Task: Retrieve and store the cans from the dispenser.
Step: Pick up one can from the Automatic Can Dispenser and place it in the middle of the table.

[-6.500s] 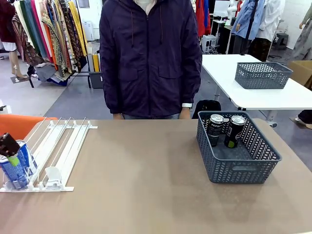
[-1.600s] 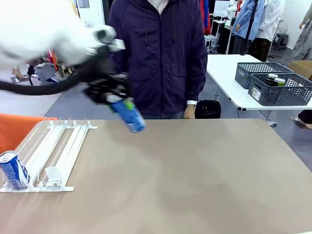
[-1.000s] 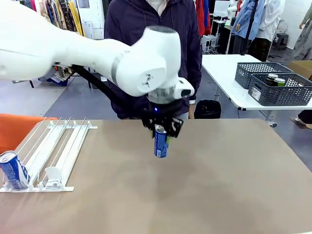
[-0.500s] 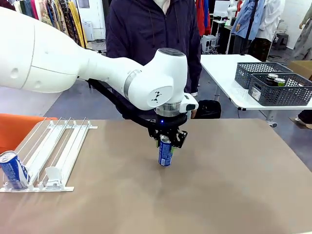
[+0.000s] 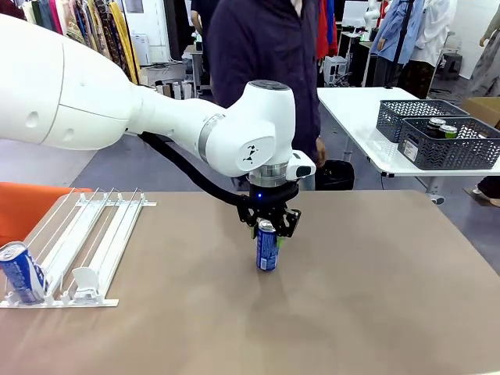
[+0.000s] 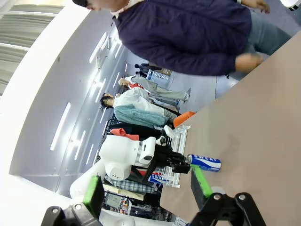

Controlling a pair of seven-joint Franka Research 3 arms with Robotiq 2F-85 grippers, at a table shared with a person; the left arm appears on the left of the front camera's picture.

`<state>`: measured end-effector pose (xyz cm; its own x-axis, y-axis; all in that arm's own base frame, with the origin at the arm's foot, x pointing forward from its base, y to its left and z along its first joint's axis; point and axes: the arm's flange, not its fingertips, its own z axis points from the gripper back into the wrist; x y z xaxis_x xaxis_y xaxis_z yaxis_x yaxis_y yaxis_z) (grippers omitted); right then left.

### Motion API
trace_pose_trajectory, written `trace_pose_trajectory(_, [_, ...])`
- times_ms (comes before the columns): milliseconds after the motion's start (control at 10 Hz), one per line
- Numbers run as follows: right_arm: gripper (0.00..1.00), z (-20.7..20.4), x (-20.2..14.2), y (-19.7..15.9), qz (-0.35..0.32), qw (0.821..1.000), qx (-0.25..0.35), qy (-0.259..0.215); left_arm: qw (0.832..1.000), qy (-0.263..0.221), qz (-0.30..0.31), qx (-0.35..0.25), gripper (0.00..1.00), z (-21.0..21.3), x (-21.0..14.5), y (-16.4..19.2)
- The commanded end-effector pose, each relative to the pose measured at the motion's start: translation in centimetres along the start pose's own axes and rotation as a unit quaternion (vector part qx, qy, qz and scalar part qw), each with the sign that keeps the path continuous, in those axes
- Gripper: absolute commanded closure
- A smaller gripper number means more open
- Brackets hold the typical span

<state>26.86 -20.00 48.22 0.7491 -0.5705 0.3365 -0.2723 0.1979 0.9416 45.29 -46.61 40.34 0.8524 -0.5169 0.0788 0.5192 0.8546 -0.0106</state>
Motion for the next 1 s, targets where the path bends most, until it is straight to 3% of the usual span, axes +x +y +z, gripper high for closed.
trace_pose_trajectory(0, [0.00, -0.1, 0.3, 0.4, 0.001, 1.000, 0.013, -0.010, 1.000, -0.003, 0.001, -0.005, 0.00, 1.6, -0.5, 0.7])
trace_pose_trajectory(200, [0.00, -0.1, 0.3, 0.4, 0.001, 1.000, 0.013, -0.010, 0.998, -0.056, 0.023, -0.013, 0.00, 5.7, -2.3, 1.8])
trace_pose_trajectory(400, [0.00, -0.1, 0.3, 0.4, 0.001, 1.000, 0.013, -0.010, 0.986, -0.157, 0.053, -0.014, 0.00, 13.6, -7.6, 5.1])
trace_pose_trajectory(500, [0.00, -0.1, 0.3, 0.4, 0.001, 1.000, 0.013, -0.010, 0.987, -0.144, 0.046, -0.050, 0.00, 16.1, -10.3, 7.7])
trace_pose_trajectory(700, [0.00, -0.1, 0.3, 0.4, 0.001, 1.000, 0.013, -0.010, 0.978, -0.165, 0.071, -0.109, 0.00, 19.2, -15.1, 15.5])
trace_pose_trajectory(900, [0.00, -0.1, 0.3, 0.4, 0.001, 1.000, 0.013, -0.010, 0.940, -0.192, 0.142, -0.242, 0.00, 21.4, -23.1, 25.7])
